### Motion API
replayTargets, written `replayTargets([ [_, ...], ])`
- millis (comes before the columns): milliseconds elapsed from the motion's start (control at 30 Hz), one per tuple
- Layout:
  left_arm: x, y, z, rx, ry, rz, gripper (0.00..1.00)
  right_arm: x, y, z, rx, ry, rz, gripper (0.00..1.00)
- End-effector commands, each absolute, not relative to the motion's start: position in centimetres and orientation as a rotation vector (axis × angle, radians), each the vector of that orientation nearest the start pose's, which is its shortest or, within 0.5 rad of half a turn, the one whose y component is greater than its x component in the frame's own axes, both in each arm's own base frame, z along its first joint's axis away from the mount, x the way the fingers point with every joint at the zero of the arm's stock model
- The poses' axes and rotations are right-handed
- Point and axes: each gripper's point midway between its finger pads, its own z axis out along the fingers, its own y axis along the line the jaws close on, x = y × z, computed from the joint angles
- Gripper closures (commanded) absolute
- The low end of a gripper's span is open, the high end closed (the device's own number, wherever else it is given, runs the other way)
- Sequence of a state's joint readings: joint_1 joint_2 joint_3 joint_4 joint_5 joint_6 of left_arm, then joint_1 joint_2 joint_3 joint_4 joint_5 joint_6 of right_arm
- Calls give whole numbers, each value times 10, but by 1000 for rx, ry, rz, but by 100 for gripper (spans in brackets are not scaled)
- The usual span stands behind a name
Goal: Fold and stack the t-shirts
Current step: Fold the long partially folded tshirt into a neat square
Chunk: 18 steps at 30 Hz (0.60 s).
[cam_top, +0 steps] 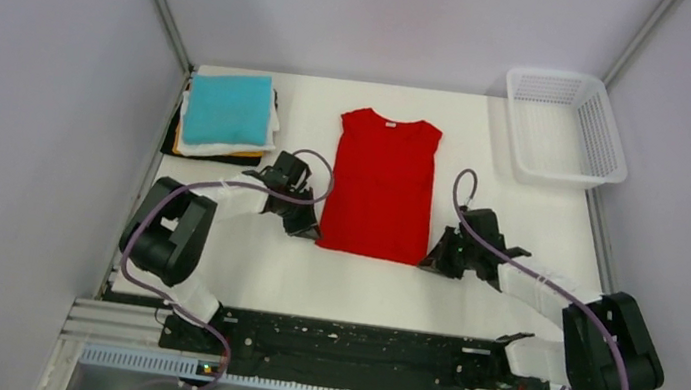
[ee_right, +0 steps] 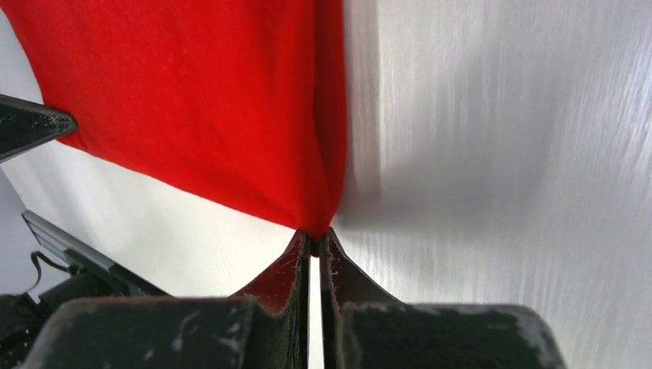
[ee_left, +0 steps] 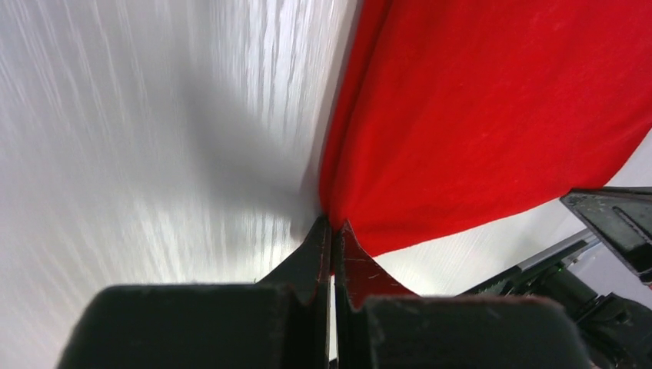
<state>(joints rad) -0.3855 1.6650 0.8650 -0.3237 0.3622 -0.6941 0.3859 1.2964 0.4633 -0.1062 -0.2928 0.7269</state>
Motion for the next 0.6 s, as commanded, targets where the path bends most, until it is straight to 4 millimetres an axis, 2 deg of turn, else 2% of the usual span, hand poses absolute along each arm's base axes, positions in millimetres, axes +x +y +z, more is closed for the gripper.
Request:
replayTargets([
  [0,244,-195,30,-325,2862,-743,100,203,172,34,213,2628,803,100],
  [133,210,-200,51,-283,2872,-786,100,164,182,58,100,2649,926,100],
  [200,198,-201,64,-293,2858,-824,100,153,184,74,92,2631,981,100],
  [267,191,-207,79,-298,2824,-920,100,149,186,93,79,2574,1027,100],
  [333,195,-212,97,-275,2777,-971,100,156,187,114,57,2497,1035,100],
  [433,212,-219,128,-198,2702,-996,100,184,184,147,18,2380,952,100],
  [567,263,-225,162,-166,2556,-955,100,233,179,175,40,2255,827,100],
])
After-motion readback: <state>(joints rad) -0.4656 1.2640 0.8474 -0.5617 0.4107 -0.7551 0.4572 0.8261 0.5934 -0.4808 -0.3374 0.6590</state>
